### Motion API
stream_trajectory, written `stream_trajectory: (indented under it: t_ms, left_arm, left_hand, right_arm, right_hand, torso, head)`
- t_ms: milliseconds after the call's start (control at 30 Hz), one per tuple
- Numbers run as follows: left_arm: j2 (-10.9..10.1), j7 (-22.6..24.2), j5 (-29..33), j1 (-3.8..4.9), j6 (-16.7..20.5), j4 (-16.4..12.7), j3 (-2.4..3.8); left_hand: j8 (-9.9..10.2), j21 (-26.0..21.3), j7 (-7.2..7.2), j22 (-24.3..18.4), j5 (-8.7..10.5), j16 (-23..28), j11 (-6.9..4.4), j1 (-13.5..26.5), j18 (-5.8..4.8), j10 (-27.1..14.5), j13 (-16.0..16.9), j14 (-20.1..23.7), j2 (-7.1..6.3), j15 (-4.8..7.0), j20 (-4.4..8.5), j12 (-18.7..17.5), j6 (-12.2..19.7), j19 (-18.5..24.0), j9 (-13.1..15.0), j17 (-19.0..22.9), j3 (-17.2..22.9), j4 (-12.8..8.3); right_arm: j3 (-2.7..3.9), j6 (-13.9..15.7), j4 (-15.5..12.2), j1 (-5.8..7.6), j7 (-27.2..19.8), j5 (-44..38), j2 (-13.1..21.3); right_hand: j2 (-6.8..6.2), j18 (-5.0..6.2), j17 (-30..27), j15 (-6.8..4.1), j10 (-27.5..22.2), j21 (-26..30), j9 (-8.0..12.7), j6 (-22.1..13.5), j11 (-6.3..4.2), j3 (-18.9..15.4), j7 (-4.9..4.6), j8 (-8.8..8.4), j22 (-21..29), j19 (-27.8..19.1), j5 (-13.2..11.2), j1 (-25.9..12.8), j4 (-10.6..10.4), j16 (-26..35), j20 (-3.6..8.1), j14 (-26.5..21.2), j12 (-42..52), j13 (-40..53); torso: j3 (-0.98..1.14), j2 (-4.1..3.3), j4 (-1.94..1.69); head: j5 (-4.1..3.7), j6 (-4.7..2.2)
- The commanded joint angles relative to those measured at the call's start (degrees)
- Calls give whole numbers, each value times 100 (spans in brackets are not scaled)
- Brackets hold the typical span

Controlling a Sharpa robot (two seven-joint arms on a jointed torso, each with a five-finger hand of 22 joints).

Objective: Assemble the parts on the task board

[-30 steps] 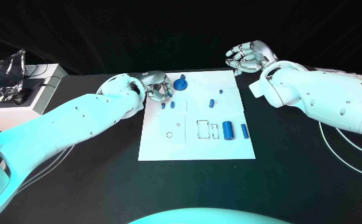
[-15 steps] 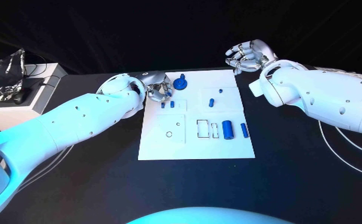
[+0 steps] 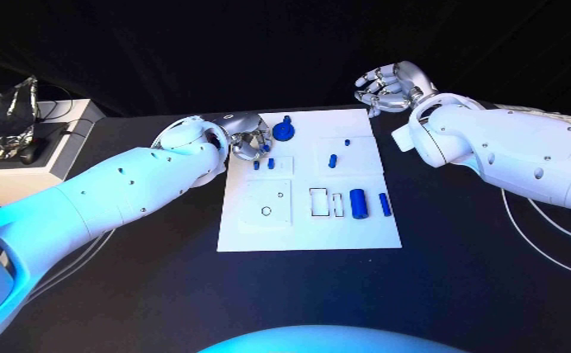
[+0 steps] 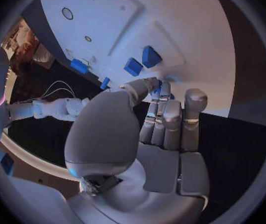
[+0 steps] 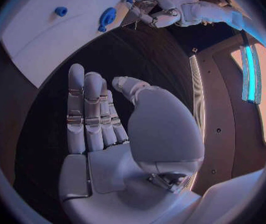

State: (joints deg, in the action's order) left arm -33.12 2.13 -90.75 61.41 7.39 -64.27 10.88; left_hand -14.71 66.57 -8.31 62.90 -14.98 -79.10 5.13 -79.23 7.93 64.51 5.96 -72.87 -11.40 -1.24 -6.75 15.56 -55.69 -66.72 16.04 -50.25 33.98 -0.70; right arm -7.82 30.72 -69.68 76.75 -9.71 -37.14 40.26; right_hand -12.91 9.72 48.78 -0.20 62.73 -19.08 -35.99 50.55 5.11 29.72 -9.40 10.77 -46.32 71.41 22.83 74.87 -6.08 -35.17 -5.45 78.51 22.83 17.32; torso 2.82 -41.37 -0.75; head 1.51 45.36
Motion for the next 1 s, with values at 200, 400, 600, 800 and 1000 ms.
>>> stream_trajectory:
  t_ms: [200, 400, 600, 800, 1000]
  left_arm:
    - [2, -26, -49, -15, -78, -11, -13]
    - [-10, -68, -66, -15, -70, -15, -12]
    - [-33, -90, -76, -15, -54, -15, -11]
    - [-49, -103, -82, -15, -27, 12, -10]
    - [-66, -148, -87, -15, -61, 39, -8]
  left_hand:
    - [78, -60, 17, -44, 20, 39, -9, 28, -14, -43, 34, 84, -13, 10, -2, -43, 102, 87, -17, 66, -53, 3]
    - [390, -203, 150, -177, 18, 90, 32, 35, 15, -163, 118, 231, -64, -27, -33, -43, 570, 205, -146, 237, -74, 28]
    - [491, -311, 186, -284, 19, 145, 53, 42, 42, -227, 150, 344, -87, -45, -47, -48, 718, 301, -198, 410, -92, 45]
    - [568, -591, 216, -558, 11, 306, 107, 32, 108, -381, 174, 629, -108, -89, -81, -74, 821, 574, -240, 822, -110, 56]
    - [571, -726, 181, -685, 10, 390, 130, 23, 139, -450, 188, 786, -106, -110, -102, -71, 808, 709, -246, 1040, -121, 63]
  right_arm:
    - [3, -16, 1, -4, -60, -52, -2]
    - [3, 0, 1, -6, -65, -52, 1]
    - [3, 13, 2, -7, -61, -52, 6]
    - [3, 8, 6, -10, -57, -53, 4]
    - [3, -12, 11, -20, -50, -54, 8]
  right_hand:
    - [-4, 56, 9, 9, 5, -30, 8, 29, -41, -7, -9, -32, -8, 17, 9, -66, 32, 22, -2, 29, -34, -5]
    - [-5, 55, 13, 12, 3, -29, 9, 23, -37, -8, -13, -45, -11, 13, 9, -71, 34, 27, -4, 26, -49, -15]
    - [-12, 52, 25, 27, -47, -22, 13, 4, -14, -7, -31, -84, -16, -4, 21, -90, 37, 45, -13, 12, -122, -60]
    - [-16, 51, 69, 55, -171, -47, 6, -18, 37, 12, -71, -154, -45, 26, 16, -119, 49, 31, -31, 70, -331, -218]
    - [-17, 51, 84, 66, -204, -54, 0, -17, 53, 21, -84, -171, -55, 32, 13, -124, 57, 31, -38, 81, -402, -278]
  torso:
    - [-6, -1, -6]
    - [-2, 0, 4]
    - [-6, -4, -2]
    - [-3, 1, -5]
    - [-8, 6, -7]
  head:
    - [-3, -3]
    - [1, -2]
    - [-13, -13]
    - [-11, -11]
    - [-5, -21]
